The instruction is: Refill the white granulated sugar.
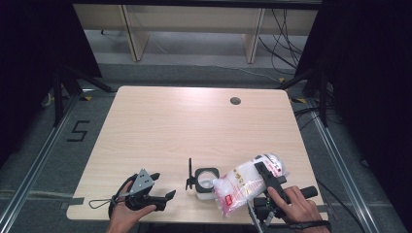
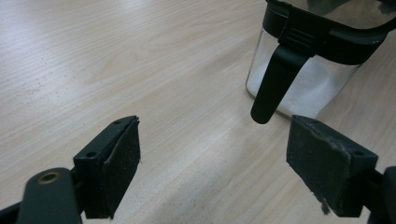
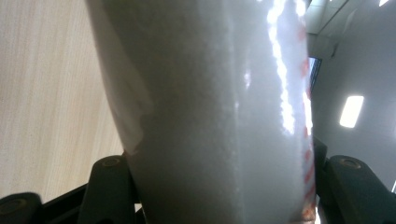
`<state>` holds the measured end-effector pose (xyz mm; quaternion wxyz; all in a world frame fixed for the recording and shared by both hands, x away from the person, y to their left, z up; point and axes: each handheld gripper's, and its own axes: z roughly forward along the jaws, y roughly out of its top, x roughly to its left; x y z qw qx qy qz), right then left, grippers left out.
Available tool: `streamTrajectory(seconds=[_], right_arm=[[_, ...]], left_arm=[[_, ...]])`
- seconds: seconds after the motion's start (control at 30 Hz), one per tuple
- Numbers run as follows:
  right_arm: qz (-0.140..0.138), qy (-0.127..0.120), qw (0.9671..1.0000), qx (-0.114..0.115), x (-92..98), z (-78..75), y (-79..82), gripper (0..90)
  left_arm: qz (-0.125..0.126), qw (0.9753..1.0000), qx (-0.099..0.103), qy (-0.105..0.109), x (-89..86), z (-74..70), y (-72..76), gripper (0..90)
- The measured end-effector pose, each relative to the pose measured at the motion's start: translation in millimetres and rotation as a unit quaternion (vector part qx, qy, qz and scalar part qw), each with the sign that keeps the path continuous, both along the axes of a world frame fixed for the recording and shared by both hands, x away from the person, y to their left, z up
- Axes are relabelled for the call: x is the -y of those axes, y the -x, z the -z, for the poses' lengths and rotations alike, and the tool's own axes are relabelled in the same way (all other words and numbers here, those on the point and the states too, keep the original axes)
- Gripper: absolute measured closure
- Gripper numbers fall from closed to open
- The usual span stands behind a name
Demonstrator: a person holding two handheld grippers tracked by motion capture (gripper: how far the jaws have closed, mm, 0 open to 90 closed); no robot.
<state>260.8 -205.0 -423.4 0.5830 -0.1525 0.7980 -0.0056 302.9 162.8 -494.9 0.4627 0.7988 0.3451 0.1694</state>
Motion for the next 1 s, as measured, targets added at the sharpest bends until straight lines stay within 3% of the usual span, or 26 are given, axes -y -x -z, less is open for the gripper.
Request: streamTrajectory(seconds=[0.03,0.1,0.13,0.17,0.23,0.33,0.4,0.43,0.47,0.5,0.53,0.57,0.63,0.67,0.73,0.77,0.8,0.9,1.0], right_arm=[[-0.001,0.005,1.0,0.002,-0.2,0.3,-0.1,42.7],[-0.053,0.04,0.9977,0.016,-2.9,-2.5,-6.1,42.7],[0.0,0.012,0.9999,0.005,-0.9,-0.1,0.2,42.7],[0.005,0.007,1.0,0.002,0.2,0.6,0.9,42.7],[0.002,0.007,1.0,0.003,0.0,0.4,0.5,42.7],[-0.002,0.012,0.9999,0.003,-0.8,0.5,-0.3,42.7],[-0.002,0.003,1.0,0.002,0.2,1.3,-0.4,42.7],[0.004,0.002,1.0,0.002,0.1,1.5,0.7,42.7],[-0.007,-0.003,0.9999,0.012,0.2,2.7,-0.4,42.7],[0.006,-0.011,0.9999,0.004,0.9,3.5,1.2,42.7],[-0.004,0.001,1.0,0.008,-0.4,1.5,0.3,42.7],[0.004,-0.011,0.9999,0.006,0.0,3.4,1.4,42.7],[-0.009,0.026,0.9996,0.01,-2.2,-2.0,0.6,42.7],[-0.059,0.063,0.9962,0.009,-5.8,-7.2,-5.7,42.7],[-0.068,0.071,0.9951,0.01,-7.0,-8.8,-6.6,42.7],[-0.005,0.024,0.9996,0.01,-2.5,-2.0,1.0,42.7],[-0.005,0.012,0.9998,0.015,-1.7,0.3,0.9,42.7],[-0.001,0.01,0.9999,0.009,-0.8,-1.6,1.8,42.8],[-0.01,0.023,0.9994,0.022,-1.8,0.0,0.4,42.9]], left_arm=[[-0.001,1.0,0.001,0.003,0.6,0.1,0.3,17.0],[0.003,1.0,0.002,-0.004,-0.3,0.0,0.3,17.0],[-0.001,1.0,-0.002,0.001,0.4,0.3,0.6,17.0],[-0.005,0.9999,-0.006,0.006,1.0,0.5,0.9,17.1],[-0.004,1.0,-0.005,-0.003,0.2,0.3,0.7,17.1],[-0.008,0.9998,-0.007,0.015,2.2,0.8,1.3,17.0],[-0.006,1.0,-0.006,0.005,0.8,0.3,1.4,17.1],[-0.006,1.0,-0.006,0.005,0.6,0.4,1.3,17.0],[-0.008,0.9999,-0.006,0.013,1.7,0.8,1.3,17.1],[-0.008,0.9999,-0.007,0.013,1.8,0.7,1.1,17.1],[-0.008,0.9999,-0.007,0.013,2.0,0.7,1.2,17.0],[-0.006,0.9999,-0.006,0.008,1.4,0.4,1.5,17.1],[-0.004,1.0,-0.006,0.006,1.0,0.4,1.5,17.0],[-0.006,0.9999,-0.007,0.008,1.1,0.5,1.2,17.0],[-0.007,0.9999,-0.007,0.009,1.2,0.2,1.1,17.1],[-0.006,0.9999,-0.007,0.008,1.2,0.3,1.4,17.1],[-0.005,1.0,-0.006,0.006,1.0,0.4,1.5,17.1],[-0.009,0.9999,-0.006,0.013,1.8,0.5,0.9,17.1],[-0.006,0.9999,-0.006,0.006,1.0,0.6,1.4,17.1]])
